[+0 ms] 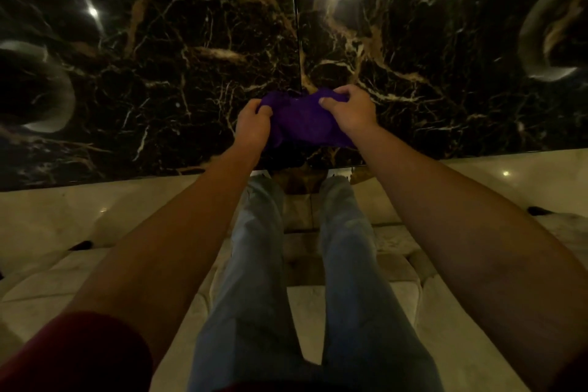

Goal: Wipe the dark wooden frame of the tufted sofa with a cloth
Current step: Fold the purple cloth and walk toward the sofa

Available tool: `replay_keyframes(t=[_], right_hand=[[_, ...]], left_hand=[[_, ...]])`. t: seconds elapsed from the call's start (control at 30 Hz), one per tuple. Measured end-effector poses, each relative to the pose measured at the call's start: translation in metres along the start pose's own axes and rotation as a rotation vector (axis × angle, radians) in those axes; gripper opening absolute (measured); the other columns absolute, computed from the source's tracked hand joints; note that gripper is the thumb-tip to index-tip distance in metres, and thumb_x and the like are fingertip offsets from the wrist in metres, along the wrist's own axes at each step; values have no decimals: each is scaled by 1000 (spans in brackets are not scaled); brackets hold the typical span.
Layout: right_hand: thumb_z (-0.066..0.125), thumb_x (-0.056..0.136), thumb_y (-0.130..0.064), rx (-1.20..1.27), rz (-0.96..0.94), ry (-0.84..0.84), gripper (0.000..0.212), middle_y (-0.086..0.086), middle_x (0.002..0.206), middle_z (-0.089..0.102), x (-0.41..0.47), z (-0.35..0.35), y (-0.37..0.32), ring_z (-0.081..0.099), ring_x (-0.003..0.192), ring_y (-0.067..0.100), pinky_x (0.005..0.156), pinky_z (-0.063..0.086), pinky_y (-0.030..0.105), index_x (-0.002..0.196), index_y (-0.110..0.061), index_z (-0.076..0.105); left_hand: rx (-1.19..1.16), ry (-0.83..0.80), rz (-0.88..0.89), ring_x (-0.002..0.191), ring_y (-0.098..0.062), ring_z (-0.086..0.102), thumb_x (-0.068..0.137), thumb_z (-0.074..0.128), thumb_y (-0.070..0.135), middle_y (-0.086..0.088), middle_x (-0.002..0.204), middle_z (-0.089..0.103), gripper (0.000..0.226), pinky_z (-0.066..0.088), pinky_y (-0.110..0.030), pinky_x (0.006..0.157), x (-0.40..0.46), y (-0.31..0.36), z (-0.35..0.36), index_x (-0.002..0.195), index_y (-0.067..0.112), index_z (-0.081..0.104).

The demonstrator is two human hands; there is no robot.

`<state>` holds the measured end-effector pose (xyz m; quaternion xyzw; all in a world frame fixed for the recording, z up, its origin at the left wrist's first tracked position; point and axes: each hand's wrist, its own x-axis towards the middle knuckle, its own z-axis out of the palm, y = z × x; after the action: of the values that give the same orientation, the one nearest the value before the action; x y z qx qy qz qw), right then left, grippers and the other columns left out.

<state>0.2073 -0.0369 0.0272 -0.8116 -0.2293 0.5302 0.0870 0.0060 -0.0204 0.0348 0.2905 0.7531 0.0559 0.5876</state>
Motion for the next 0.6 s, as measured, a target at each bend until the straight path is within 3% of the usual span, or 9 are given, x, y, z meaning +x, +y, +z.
replay_keyframes(t=[0.1,0.2,0.33,0.47,0.53,0.6], right_hand=[[76,91,-45,40,-20,-8,31,-7,107,57,-15,-14,-3,54,102,15,80,44,31,111,-25,64],[74,90,-49,61,-23,9,28,-11,94,56,-33,-28,-6,59,99,16,76,46,31,101,-26,64],[74,89,-49,83,-21,32,29,-3,98,66,-52,-52,-12,63,98,18,64,45,27,99,-23,66],[73,89,-51,168,-24,49,28,-3,100,67,-84,-92,-7,65,97,19,82,55,35,96,-24,69],[73,89,-51,203,-40,59,23,-8,94,64,-100,-107,-13,64,92,14,75,52,30,88,-30,65],[74,89,-51,287,-39,90,24,-11,91,62,-127,-125,2,61,86,9,67,48,27,82,-31,63]], left_hand=[[-121,-42,-16,91,-10,60,101,56,27,8,101,58,20,52,-26,68,-30,15,3,120,20,58],[-144,-104,57,92,-4,64,92,75,37,9,106,62,39,54,-12,58,-62,34,13,121,23,53],[-36,-114,138,107,-14,64,90,78,18,-2,122,63,52,57,-24,81,-90,54,23,135,14,51],[26,-135,225,98,-8,63,93,73,11,8,107,61,45,55,-19,75,-131,73,22,133,14,53],[-11,-166,243,105,-16,67,93,72,12,4,111,64,37,60,-32,88,-148,86,18,125,20,55],[-30,-239,257,107,-19,69,94,72,14,0,116,67,34,61,-37,91,-175,88,22,122,24,56]])
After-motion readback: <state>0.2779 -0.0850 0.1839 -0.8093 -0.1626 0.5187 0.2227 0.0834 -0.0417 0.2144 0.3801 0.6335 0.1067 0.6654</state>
